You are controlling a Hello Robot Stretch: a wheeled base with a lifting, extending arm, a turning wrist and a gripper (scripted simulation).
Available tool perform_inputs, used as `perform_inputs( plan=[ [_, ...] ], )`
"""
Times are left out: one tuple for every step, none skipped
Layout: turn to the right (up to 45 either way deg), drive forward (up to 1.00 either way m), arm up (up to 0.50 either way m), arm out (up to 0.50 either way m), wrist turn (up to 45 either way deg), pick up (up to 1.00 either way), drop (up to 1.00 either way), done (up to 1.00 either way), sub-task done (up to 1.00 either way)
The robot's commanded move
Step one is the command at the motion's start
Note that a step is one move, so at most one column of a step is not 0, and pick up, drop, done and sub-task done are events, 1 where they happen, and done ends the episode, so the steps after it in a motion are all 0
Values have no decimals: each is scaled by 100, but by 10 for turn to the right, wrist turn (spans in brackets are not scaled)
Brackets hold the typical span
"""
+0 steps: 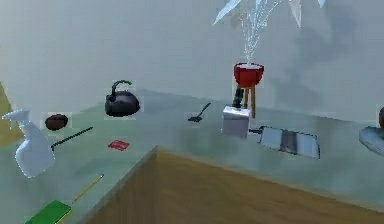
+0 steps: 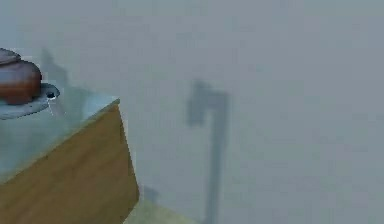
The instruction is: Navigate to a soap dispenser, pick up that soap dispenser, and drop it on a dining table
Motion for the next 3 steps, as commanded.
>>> perform_inputs(
  plan=[
    [0,35,0,0,0,0,0,0,0],
    [-450,0,0,0,0,0,0,0,0],
    [-210,0,0,0,0,0,0,0,0]
  ],
)
